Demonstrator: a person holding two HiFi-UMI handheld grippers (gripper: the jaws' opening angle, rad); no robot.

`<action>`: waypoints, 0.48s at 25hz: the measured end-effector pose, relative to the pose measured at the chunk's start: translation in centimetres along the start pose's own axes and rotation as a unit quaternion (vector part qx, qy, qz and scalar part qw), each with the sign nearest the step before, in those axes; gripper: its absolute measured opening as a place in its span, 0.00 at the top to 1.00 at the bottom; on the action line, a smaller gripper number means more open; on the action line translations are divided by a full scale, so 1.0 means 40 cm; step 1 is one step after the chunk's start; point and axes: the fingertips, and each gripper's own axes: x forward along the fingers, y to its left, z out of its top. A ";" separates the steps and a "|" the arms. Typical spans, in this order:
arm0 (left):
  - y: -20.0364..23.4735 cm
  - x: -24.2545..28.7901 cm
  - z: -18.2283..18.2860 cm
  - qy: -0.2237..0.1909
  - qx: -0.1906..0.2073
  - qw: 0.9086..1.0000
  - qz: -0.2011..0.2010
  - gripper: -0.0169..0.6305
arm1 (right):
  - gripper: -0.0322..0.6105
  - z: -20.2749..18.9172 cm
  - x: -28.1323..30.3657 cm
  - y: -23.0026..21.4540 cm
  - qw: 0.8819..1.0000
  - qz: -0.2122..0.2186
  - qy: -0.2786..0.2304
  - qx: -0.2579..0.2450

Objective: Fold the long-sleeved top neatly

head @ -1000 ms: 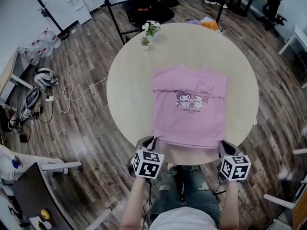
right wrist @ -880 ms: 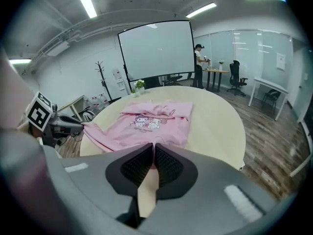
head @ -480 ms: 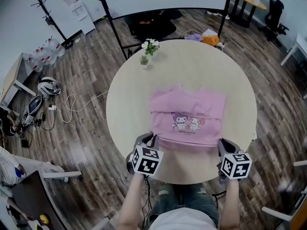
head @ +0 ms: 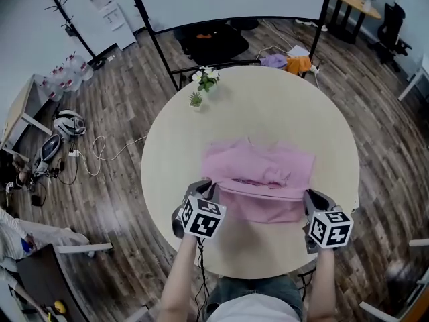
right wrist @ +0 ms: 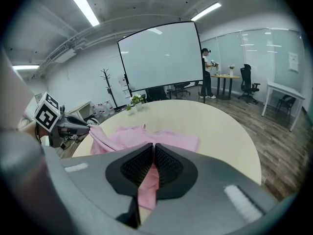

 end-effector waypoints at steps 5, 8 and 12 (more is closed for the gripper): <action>0.029 0.065 0.055 0.015 0.022 1.000 -0.004 0.92 | 0.88 0.052 0.062 -0.044 1.000 0.010 0.004 0.002; 0.042 0.119 0.076 0.029 0.030 0.999 -0.011 0.92 | 0.88 0.069 0.109 -0.068 1.000 0.016 0.015 0.005; 0.062 0.199 0.102 0.044 0.024 0.998 -0.031 0.92 | 0.88 0.083 0.186 -0.102 0.999 0.014 0.029 0.006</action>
